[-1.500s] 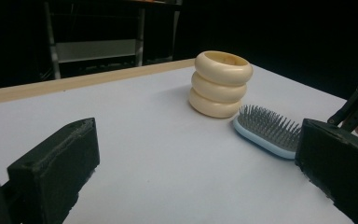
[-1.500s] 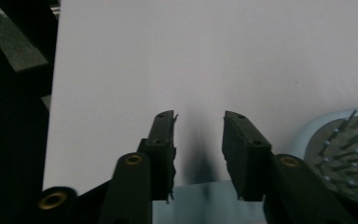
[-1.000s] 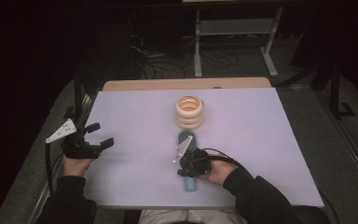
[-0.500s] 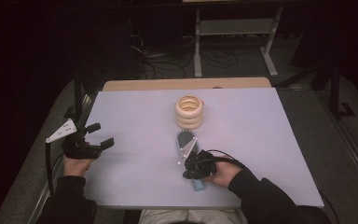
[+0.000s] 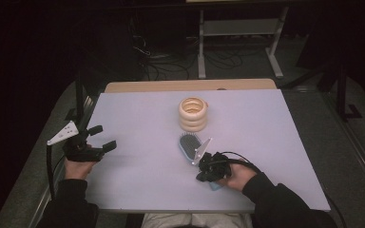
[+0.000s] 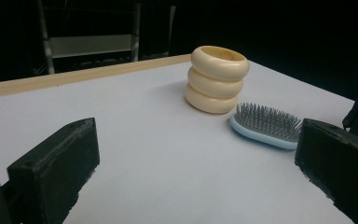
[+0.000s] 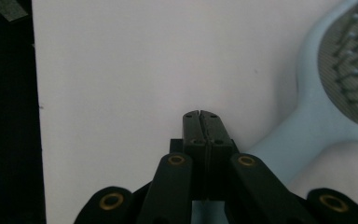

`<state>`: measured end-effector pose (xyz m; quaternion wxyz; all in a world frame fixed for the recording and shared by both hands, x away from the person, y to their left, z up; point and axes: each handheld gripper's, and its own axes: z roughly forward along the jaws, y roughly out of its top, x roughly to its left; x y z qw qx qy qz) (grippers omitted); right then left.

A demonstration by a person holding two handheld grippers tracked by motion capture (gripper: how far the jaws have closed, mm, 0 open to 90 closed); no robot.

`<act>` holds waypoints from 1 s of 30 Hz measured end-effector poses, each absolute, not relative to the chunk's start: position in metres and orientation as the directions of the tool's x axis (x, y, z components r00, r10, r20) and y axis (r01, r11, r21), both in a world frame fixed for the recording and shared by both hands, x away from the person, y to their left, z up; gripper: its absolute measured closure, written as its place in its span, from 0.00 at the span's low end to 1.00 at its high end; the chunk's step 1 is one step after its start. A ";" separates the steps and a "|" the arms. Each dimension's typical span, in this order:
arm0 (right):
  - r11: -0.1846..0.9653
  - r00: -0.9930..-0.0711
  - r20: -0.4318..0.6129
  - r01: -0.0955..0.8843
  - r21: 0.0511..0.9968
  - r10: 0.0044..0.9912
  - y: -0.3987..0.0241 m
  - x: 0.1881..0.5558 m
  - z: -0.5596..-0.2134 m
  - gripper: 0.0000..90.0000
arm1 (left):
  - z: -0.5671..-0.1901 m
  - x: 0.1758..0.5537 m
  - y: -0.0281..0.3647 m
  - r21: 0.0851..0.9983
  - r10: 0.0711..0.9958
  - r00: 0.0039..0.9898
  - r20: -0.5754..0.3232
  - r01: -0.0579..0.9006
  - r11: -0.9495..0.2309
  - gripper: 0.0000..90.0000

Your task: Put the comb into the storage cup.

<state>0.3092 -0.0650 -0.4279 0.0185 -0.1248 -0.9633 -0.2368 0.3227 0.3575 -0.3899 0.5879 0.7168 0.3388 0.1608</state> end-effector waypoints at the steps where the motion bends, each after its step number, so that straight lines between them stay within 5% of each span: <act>1: 0.856 -0.967 0.093 0.253 0.450 0.237 -0.068 0.310 -0.428 0.98 | -0.390 0.323 0.358 0.952 0.675 0.719 -0.167 0.296 -0.080 0.00; 30: 0.817 -0.930 0.122 0.363 0.448 0.346 -0.116 0.320 -0.429 0.98 | -0.390 0.323 0.358 0.952 0.672 0.721 -0.168 0.295 -0.078 0.00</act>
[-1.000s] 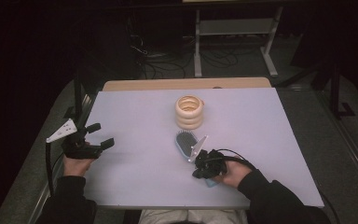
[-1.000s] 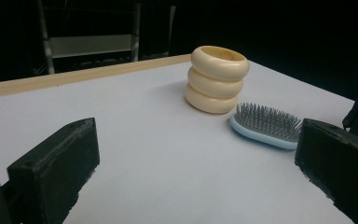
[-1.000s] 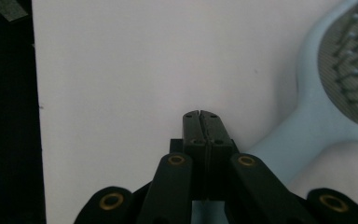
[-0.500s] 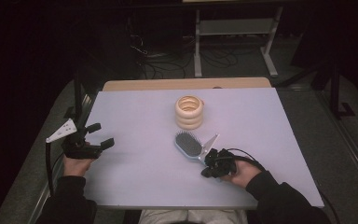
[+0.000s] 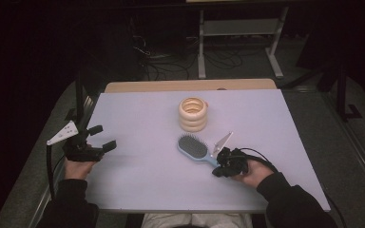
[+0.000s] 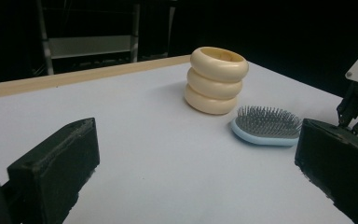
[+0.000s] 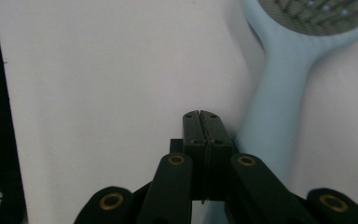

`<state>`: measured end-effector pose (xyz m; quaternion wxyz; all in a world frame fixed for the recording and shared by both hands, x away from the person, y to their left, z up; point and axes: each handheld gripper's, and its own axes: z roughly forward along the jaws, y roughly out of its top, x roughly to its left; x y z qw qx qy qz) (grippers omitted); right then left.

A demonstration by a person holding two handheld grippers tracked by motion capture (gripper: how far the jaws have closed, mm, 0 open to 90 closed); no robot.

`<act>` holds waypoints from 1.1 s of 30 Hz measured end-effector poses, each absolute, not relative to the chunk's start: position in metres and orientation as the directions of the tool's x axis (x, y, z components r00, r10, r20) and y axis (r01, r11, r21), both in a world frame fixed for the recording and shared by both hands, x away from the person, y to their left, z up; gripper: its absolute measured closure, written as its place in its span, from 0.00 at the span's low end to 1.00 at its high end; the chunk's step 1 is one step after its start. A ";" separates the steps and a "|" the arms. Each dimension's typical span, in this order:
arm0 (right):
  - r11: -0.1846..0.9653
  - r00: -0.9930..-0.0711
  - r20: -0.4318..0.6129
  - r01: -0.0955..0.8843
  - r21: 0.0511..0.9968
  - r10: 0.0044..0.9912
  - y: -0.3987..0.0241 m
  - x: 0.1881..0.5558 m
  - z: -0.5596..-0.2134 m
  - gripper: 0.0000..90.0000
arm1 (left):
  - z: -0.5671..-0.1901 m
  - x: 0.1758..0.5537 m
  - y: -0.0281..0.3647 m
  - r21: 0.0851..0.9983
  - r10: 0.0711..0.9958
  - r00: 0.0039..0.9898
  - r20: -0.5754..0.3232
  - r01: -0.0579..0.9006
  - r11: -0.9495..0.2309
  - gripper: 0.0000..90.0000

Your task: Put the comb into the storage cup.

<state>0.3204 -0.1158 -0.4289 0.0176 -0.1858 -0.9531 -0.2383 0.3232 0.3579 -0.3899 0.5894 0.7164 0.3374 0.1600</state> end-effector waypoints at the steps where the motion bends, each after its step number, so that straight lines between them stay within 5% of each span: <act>1: 0.814 -0.928 0.126 0.369 0.448 0.352 -0.118 0.322 -0.429 0.98 | -0.390 0.323 0.358 0.952 0.672 0.721 -0.169 0.296 -0.077 0.00; 20: 0.716 -0.846 0.167 0.521 0.465 0.507 -0.175 0.346 -0.425 0.98 | -0.390 0.324 0.358 0.952 0.671 0.722 -0.169 0.296 -0.078 0.00; 33: 0.668 -0.826 0.144 0.531 0.522 0.544 -0.199 0.346 -0.404 0.98 | -0.390 0.323 0.357 0.952 0.674 0.720 -0.168 0.296 -0.079 0.00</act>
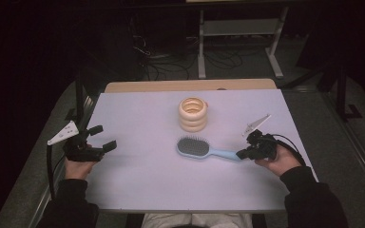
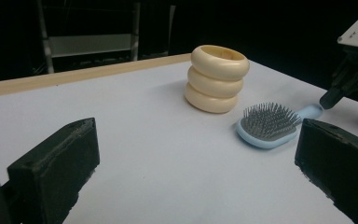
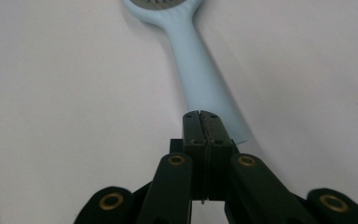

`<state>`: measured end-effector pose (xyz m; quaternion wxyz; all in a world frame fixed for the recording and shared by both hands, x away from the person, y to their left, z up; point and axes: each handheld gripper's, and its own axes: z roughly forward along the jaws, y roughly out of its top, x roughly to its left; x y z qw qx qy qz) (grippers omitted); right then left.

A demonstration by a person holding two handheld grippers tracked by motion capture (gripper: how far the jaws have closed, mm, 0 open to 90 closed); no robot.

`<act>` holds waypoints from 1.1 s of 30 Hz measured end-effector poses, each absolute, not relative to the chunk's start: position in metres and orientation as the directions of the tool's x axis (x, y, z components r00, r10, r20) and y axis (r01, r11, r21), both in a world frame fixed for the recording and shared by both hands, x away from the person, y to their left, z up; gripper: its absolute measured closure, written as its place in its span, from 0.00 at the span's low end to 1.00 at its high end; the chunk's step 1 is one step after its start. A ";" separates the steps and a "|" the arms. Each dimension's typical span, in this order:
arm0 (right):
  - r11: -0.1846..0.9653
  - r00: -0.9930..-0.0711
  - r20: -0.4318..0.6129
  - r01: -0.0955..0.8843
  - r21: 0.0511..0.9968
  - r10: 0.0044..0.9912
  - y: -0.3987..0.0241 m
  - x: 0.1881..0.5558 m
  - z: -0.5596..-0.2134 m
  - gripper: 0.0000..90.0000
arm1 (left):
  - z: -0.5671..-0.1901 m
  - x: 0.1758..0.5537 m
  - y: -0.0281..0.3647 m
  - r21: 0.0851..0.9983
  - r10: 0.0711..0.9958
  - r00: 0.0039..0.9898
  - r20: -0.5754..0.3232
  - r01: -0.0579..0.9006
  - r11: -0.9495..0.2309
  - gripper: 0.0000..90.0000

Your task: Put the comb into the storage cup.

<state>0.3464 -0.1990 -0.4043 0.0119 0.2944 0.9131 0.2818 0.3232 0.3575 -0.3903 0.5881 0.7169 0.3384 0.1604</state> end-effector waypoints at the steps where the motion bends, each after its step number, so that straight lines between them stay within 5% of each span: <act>1: 0.667 -0.828 0.142 0.528 0.526 0.543 -0.199 0.346 -0.402 0.98 | -0.390 0.323 0.358 0.952 0.674 0.719 -0.169 0.297 -0.078 0.00; 19: 0.701 -0.856 0.069 0.464 0.542 0.513 -0.197 0.351 -0.368 0.94 | -0.390 0.322 0.358 0.951 0.678 0.716 -0.166 0.298 -0.082 0.00; 27: 0.737 -0.870 0.010 0.424 0.527 0.493 -0.182 0.355 -0.356 0.80 | -0.390 0.323 0.358 0.951 0.679 0.715 -0.165 0.299 -0.084 0.00; 29: 0.750 -0.874 -0.006 0.414 0.515 0.486 -0.174 0.358 -0.356 0.67 | -0.390 0.323 0.358 0.951 0.679 0.716 -0.164 0.298 -0.084 0.00; 33: 0.766 -0.880 -0.016 0.404 0.500 0.475 -0.167 0.361 -0.358 0.58 | -0.390 0.323 0.357 0.951 0.679 0.716 -0.165 0.298 -0.083 0.00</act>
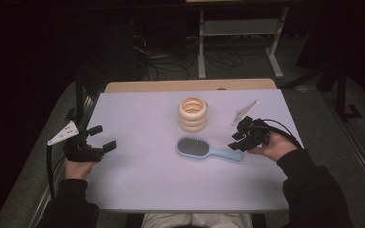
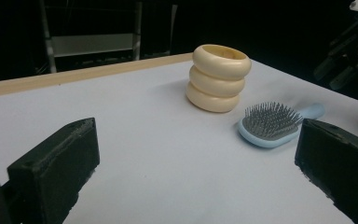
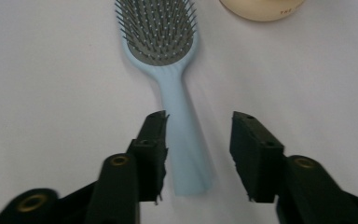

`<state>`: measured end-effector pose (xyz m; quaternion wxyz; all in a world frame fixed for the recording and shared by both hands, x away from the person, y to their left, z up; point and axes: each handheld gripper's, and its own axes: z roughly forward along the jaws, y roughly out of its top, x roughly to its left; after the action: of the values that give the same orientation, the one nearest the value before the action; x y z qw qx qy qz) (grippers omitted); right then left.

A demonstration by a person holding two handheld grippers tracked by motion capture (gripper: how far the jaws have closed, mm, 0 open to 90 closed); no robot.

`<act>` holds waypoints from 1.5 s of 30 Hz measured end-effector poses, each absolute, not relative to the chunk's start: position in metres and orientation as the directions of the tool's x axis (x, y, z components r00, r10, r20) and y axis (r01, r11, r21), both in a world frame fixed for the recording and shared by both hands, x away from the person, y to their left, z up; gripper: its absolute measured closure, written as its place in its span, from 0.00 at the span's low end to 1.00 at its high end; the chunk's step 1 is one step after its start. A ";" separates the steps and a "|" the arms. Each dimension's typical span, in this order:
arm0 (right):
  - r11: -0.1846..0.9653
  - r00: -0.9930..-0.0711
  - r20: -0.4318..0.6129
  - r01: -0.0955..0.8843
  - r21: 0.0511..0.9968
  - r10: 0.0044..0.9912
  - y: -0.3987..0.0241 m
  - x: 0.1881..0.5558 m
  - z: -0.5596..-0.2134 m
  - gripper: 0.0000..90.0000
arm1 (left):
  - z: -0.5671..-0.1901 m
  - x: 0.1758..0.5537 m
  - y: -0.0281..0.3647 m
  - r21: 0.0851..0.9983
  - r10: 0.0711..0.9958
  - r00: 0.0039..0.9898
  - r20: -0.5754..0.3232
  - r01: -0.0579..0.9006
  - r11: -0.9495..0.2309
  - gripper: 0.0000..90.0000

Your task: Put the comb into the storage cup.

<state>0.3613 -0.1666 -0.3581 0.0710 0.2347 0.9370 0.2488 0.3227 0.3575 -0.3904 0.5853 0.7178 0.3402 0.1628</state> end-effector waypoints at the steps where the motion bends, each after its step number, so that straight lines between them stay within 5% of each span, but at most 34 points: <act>1: 0.771 -0.882 -0.020 0.400 0.497 0.471 -0.164 0.363 -0.359 0.55 | -0.390 0.323 0.358 0.951 0.678 0.716 -0.164 0.298 -0.084 0.00; 10: 0.779 -0.887 0.008 0.410 0.475 0.462 -0.152 0.374 -0.369 0.17 | -0.391 0.323 0.357 0.951 0.677 0.717 -0.164 0.298 -0.085 0.00; 16: 0.779 -0.893 0.035 0.411 0.473 0.450 -0.145 0.380 -0.376 0.03 | -0.391 0.323 0.357 0.950 0.677 0.717 -0.164 0.299 -0.088 0.00; 26: 0.804 -0.912 0.058 0.386 0.452 0.406 -0.133 0.385 -0.392 0.00 | -0.391 0.324 0.357 0.950 0.676 0.719 -0.164 0.299 -0.088 0.00; 45: 0.843 -0.939 0.065 0.334 0.422 0.339 -0.114 0.387 -0.409 0.14 | -0.391 0.325 0.357 0.950 0.675 0.720 -0.161 0.299 -0.091 0.00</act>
<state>0.3874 -0.1137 -0.4092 0.0059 0.1753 0.9599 0.2189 0.3246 0.3568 -0.3914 0.5833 0.7209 0.3376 0.1612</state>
